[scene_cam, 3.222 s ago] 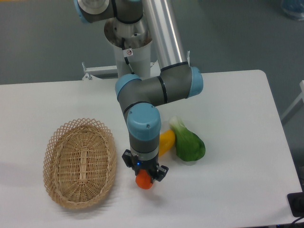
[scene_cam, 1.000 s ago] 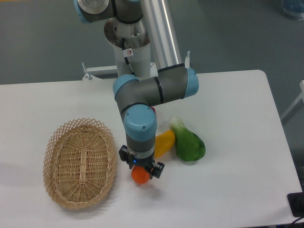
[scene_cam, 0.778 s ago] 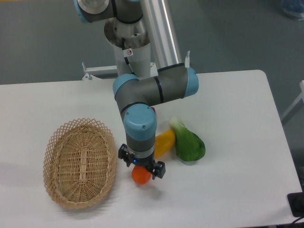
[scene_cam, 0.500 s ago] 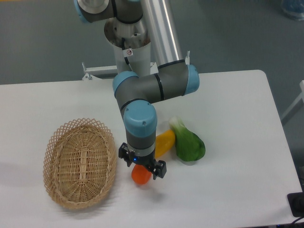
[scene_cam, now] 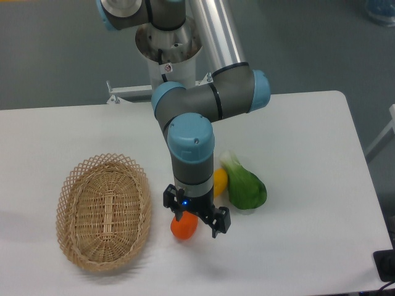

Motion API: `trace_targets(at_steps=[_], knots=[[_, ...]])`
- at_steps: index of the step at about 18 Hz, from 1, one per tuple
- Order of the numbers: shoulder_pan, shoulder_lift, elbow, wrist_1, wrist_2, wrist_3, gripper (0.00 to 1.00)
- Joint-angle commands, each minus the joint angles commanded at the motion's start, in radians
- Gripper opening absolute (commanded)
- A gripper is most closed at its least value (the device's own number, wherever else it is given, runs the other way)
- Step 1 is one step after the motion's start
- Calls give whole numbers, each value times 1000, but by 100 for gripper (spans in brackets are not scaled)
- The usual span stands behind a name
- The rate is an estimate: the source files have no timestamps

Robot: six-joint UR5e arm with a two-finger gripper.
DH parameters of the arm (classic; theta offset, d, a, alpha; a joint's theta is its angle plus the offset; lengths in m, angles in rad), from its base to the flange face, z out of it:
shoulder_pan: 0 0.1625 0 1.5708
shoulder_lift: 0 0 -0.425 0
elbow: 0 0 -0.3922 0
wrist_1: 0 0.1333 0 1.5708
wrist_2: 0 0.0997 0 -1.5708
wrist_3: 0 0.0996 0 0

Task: Place the orange on the table
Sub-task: 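Open the gripper to release the orange and raise it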

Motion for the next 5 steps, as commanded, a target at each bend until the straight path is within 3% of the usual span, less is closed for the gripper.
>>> trace_targets(at_steps=[3, 5], knots=[[18, 23, 0, -66, 11, 75, 100], [25, 37, 2, -72, 9, 80, 100]])
